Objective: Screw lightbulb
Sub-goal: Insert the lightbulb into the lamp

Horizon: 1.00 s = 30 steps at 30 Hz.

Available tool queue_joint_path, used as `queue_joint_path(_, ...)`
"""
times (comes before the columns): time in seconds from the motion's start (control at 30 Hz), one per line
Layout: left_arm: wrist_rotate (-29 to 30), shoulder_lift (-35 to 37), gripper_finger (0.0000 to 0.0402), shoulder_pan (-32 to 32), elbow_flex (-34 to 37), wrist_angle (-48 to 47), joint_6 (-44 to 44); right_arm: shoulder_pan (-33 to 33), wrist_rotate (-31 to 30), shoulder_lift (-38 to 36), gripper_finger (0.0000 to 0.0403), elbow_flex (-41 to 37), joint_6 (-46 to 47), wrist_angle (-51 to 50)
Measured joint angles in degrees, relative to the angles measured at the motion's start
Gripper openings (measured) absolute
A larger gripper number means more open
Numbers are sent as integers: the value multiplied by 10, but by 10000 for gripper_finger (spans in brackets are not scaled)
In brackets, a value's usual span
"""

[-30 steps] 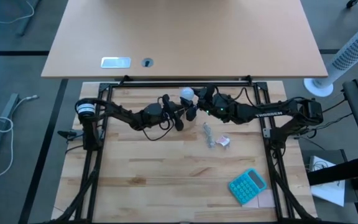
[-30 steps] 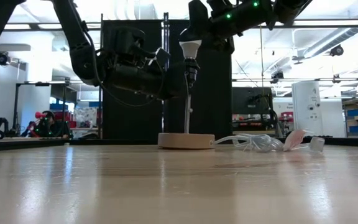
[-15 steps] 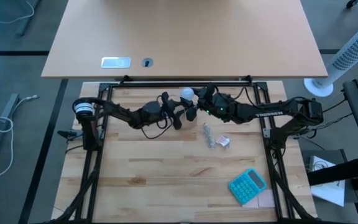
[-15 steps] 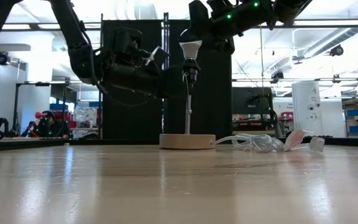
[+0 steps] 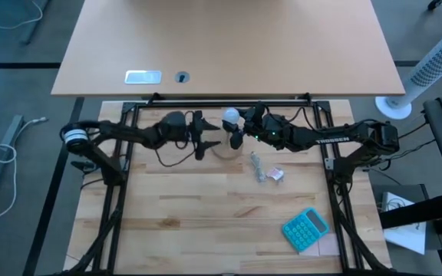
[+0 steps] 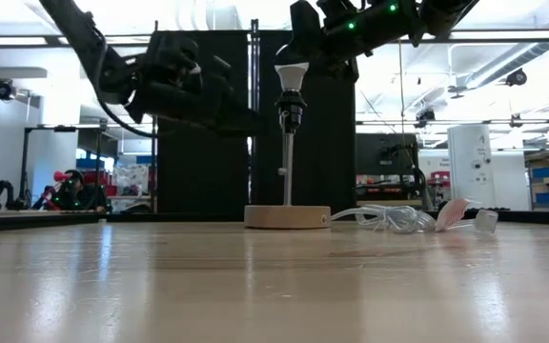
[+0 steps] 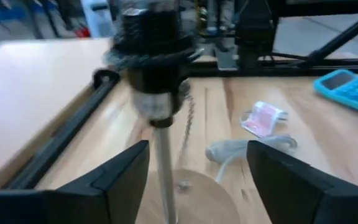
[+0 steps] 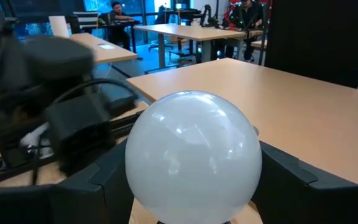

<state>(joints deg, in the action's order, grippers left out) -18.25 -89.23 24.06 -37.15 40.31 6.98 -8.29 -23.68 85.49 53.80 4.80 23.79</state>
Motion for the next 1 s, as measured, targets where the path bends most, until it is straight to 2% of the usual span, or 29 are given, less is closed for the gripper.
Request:
queue_joint_path(0.17, -88, -36, 292, 40, -40, 29, -1, 0, 1, 0, 245, 0, -2, 0)
queue_joint_path(0.33, -150, -96, 302, 42, -85, 30, -2, 0, 2, 0, 242, 0, -4, 0)
queue_joint_path(0.47, -159, -128, 302, 38, -101, 37, -2, 0, 2, 0, 244, 0, -4, 0)
queue_joint_path(0.87, -183, -135, 302, 42, -103, 127, -34, 0, 18, 0, 247, -1, -12, 9)
queue_joint_path(1.0, -186, -146, 282, 42, -115, 137, -40, 0, 22, 0, 245, 0, -20, 12)
